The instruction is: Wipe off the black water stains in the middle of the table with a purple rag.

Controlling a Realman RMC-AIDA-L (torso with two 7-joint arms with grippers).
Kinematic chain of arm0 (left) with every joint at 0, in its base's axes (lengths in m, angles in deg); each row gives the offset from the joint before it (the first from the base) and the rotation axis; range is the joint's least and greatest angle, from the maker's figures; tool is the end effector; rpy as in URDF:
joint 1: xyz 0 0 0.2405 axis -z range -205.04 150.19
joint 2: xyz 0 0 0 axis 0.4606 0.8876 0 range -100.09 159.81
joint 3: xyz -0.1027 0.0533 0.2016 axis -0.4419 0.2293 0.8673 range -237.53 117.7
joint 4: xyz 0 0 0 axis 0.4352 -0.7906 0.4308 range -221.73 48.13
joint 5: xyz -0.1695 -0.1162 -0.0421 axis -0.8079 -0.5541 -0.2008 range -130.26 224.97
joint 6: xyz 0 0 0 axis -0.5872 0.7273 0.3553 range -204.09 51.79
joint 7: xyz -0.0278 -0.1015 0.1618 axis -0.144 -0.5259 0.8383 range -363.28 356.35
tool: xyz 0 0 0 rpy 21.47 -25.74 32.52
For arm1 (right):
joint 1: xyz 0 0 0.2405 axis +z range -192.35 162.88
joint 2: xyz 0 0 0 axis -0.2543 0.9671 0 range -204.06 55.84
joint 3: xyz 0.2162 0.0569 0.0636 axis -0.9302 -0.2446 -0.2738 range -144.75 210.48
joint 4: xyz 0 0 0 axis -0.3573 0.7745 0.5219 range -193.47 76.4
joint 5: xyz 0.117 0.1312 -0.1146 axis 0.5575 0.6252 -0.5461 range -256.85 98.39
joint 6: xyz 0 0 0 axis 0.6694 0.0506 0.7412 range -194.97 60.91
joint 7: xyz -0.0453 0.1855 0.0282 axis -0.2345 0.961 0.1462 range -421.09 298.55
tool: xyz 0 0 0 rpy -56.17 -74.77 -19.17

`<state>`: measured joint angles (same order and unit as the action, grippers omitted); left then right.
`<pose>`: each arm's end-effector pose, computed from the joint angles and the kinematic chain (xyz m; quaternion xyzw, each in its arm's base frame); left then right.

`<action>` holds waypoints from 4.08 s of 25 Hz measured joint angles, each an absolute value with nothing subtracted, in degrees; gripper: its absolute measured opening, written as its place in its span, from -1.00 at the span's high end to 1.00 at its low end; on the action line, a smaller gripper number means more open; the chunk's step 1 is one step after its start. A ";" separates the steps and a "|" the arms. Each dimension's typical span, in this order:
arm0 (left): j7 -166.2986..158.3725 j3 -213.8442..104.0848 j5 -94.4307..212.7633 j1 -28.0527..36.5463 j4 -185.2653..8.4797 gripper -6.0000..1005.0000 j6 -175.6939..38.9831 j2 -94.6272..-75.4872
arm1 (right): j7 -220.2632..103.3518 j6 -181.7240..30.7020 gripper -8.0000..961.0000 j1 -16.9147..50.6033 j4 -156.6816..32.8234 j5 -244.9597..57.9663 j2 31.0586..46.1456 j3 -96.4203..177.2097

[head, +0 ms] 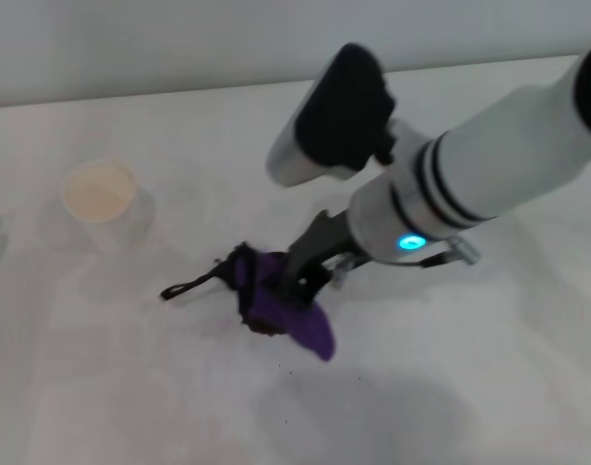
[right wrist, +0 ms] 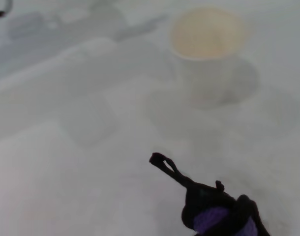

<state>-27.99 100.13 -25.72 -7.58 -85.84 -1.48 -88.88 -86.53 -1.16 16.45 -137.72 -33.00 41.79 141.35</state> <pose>-0.3513 0.3228 0.0151 -0.6728 -0.2964 -0.3219 0.5966 0.1295 0.3204 -0.1199 -0.9579 0.2369 -0.0912 0.1342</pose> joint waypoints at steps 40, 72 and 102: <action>-28.34 100.13 -25.87 -5.91 -86.19 -0.76 -2.63 -88.91 | -100.16 -17.70 0.76 14.30 -124.62 -17.67 41.70 153.76; -28.41 100.05 -28.74 -4.46 -85.74 -0.76 -2.77 -88.75 | -110.07 -12.33 0.76 4.24 -122.89 -25.83 40.76 119.31; -28.43 100.04 -33.70 -3.86 -86.42 -0.76 -2.75 -88.99 | -177.43 -2.83 -0.83 2.74 -95.83 50.81 40.77 100.31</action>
<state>-28.43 100.04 -33.70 -3.86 -86.42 -2.75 -88.99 -177.43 -2.83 2.74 -95.83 50.81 40.77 100.31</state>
